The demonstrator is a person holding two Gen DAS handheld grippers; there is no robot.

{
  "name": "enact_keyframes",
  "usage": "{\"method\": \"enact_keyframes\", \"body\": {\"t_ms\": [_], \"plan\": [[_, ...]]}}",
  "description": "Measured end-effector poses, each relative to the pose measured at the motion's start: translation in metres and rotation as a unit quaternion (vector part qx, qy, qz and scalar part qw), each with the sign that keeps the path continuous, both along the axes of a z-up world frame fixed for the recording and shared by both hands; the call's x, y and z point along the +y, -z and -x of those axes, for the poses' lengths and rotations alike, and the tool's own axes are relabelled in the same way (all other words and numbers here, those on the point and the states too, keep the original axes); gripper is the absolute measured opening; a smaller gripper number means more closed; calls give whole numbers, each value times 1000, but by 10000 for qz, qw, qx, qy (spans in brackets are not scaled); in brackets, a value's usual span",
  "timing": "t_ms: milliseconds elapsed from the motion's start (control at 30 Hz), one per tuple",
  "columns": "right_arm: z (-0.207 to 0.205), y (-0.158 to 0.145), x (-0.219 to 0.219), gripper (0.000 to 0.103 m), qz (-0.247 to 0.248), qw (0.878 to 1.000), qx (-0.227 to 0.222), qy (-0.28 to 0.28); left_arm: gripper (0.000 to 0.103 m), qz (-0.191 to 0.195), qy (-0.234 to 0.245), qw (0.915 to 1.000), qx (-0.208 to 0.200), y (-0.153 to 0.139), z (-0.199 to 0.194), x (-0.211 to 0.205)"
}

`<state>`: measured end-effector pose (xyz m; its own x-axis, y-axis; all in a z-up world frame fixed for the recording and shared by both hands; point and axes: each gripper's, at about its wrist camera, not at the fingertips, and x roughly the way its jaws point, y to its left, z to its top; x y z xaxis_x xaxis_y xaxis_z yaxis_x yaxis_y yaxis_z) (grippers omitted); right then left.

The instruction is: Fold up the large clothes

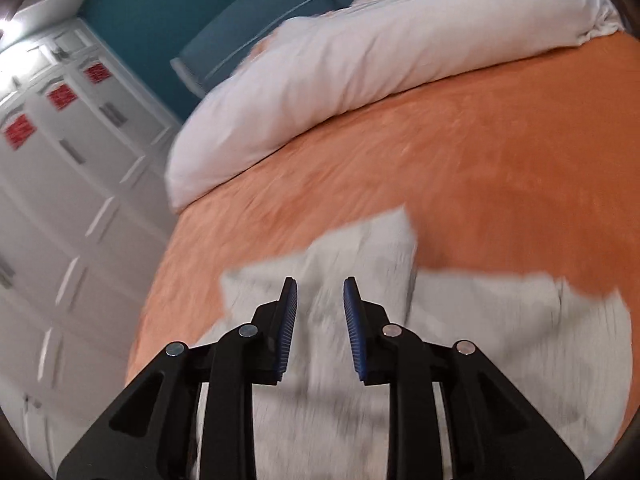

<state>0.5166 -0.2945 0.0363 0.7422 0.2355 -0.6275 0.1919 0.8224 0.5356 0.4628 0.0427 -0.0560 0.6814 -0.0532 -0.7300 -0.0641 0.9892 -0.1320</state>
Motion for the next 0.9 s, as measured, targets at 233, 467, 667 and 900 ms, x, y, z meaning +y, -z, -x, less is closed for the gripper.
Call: {"method": "enact_keyframes", "body": {"t_ms": [233,467,667,900], "plan": [[-43,43,47,17,884,9901,787,-749,93,-42,-54,10000,21,-18,2,-1],[19,33,96,17,1087,9725,397,-2020,94,192,267,9958,-857,-102,5,-21],[-29,31,139,12,645,9691,477,-2333,87,-211,134,9990,370,-47,-93,-54],[-34,79,120,0,316,9814,654,-1775,96,-755,146,9967,271,-6,-99,-54]]}}
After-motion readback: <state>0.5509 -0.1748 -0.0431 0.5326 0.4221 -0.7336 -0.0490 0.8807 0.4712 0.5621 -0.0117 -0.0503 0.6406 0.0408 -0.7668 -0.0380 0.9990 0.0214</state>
